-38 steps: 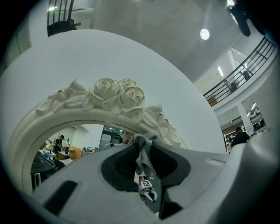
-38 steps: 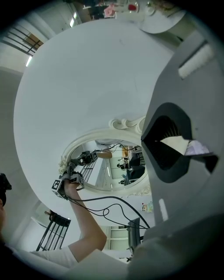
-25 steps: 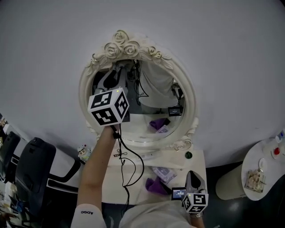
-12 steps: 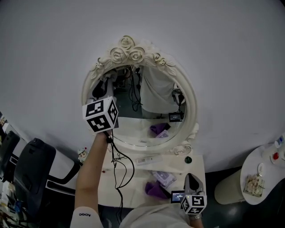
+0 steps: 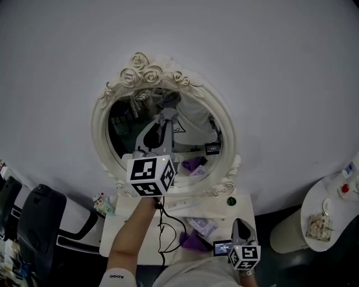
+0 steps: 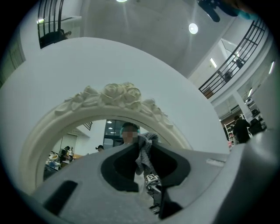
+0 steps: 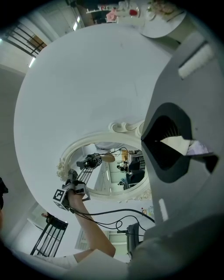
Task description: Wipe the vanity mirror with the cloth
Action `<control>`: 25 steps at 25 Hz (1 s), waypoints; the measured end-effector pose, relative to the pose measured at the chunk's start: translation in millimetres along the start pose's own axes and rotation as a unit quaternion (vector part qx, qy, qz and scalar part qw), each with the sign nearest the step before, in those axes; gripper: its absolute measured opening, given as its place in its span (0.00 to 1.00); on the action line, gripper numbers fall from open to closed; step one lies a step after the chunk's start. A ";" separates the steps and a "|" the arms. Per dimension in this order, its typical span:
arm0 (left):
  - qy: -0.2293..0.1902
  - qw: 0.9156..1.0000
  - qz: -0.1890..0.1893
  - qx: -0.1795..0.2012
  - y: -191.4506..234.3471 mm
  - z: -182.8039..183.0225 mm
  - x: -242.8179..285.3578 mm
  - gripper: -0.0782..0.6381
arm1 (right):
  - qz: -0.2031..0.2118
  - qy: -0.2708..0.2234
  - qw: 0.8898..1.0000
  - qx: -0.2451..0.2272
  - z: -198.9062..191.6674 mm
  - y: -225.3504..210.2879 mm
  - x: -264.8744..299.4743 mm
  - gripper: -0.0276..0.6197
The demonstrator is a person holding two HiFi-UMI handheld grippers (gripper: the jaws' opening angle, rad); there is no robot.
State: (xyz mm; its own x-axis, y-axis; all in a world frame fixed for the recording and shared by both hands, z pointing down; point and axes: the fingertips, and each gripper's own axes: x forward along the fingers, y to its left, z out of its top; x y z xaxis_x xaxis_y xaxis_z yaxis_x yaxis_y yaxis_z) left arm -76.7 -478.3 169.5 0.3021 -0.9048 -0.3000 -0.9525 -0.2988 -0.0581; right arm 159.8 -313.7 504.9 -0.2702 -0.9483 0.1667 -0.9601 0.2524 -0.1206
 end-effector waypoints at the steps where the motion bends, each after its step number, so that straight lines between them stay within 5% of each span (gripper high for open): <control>1: 0.003 1.000 -0.008 -0.002 -12.7 -5.3 6.6 0.21 | -0.005 -0.001 1.000 0.001 0.1 -2.8 -2.4 0.05; 13: 0.026 0.999 -0.042 -0.010 -69.3 -48.3 59.5 0.21 | -0.105 0.004 0.994 0.026 -17.1 -53.5 -50.7 0.05; 19: 0.027 0.999 -0.019 0.011 -35.6 -44.2 48.4 0.21 | -0.118 0.009 0.992 0.036 -22.6 -60.2 -54.0 0.05; 25: 0.033 0.998 0.020 0.042 26.8 -42.2 26.1 0.21 | -0.071 0.010 0.997 0.023 -16.6 -25.8 -30.0 0.05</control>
State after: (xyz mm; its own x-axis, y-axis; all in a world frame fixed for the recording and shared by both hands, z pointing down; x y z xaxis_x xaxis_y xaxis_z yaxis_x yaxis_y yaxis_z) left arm -92.8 -522.7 200.4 0.2625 -0.9346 -0.2401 -0.9630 -0.2379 -0.1268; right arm 191.5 -288.5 519.3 -0.1342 -0.9696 0.2044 -0.9845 0.1069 -0.1392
